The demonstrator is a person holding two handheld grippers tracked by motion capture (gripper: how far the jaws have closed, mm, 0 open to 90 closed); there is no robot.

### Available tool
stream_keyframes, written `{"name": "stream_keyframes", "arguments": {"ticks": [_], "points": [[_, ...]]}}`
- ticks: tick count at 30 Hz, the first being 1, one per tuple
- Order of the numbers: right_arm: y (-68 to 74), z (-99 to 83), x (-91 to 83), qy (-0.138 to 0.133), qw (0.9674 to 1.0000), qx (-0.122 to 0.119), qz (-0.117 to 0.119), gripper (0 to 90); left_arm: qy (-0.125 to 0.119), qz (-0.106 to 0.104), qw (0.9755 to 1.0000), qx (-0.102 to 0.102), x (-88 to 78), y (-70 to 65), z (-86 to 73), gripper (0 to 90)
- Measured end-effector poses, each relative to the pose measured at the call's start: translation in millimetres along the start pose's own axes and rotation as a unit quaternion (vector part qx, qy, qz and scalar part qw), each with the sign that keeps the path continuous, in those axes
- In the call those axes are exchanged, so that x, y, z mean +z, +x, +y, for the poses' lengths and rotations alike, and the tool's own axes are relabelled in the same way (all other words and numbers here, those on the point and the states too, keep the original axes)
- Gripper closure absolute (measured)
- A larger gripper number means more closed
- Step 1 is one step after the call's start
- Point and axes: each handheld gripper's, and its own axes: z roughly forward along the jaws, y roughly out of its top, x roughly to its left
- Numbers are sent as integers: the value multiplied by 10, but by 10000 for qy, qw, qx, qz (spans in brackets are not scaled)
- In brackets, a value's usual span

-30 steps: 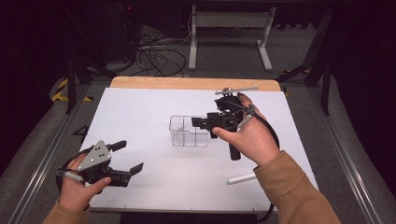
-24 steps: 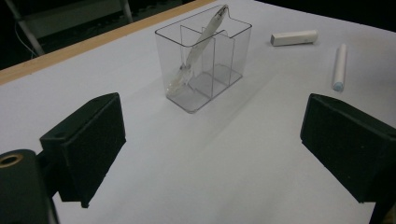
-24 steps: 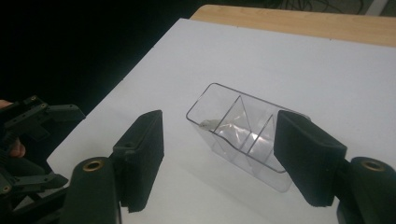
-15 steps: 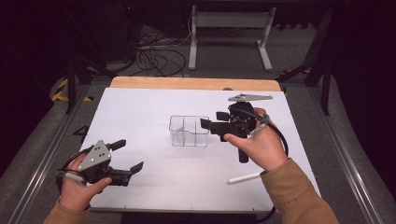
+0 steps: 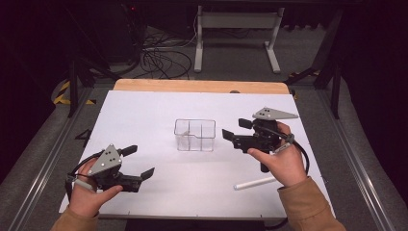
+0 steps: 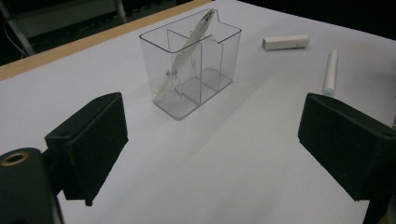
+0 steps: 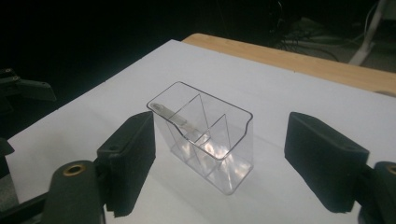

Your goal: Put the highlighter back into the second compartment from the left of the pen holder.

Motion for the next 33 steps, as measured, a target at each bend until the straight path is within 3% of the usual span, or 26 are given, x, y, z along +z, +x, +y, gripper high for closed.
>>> {"name": "stream_keyframes", "arguments": {"ticks": [4, 7, 9, 14, 18, 20, 23, 26, 31, 33], "points": [[-119, -123, -36, -59, 9999, -153, -36, 234, 43, -52, 10000, 2, 31, -36, 9, 108], [-218, -242, -42, -148, 9999, -76, 4, 227, 30, -58, 10000, 0, 42, -55, 14, 112], [-286, -335, -42, -152, 9998, -35, -103, 225, 9, -85, 10000, -10, 52, -71, 18, 112], [-408, -510, -49, 4, 9999, 0, -109, 195, 120, -206, 9996, -158, 97, -110, 28, 110], [-458, -515, -54, 409, 9978, -394, -327, 195, 231, -316, 9991, -176, 143, -172, 77, 110], [-462, -507, -57, 379, 9977, -463, -333, 192, 241, -291, 9992, -104, 178, -201, 90, 107], [-449, -514, -54, 321, 9961, -620, -549, 159, 212, -237, 9995, -31, 203, -225, 101, 106], [-469, -545, -59, 204, 9974, -504, -471, 138, 162, -285, 9995, 4, 225, -225, 104, 86], [-514, -612, -78, 146, 9977, -560, -357, 86, 151, -434, 9987, -221, 250, -209, 89, 82], [-518, -620, -77, 145, 9976, -509, -437, 88, 104, -516, 9981, -308, 258, -201, 87, 82]]}}
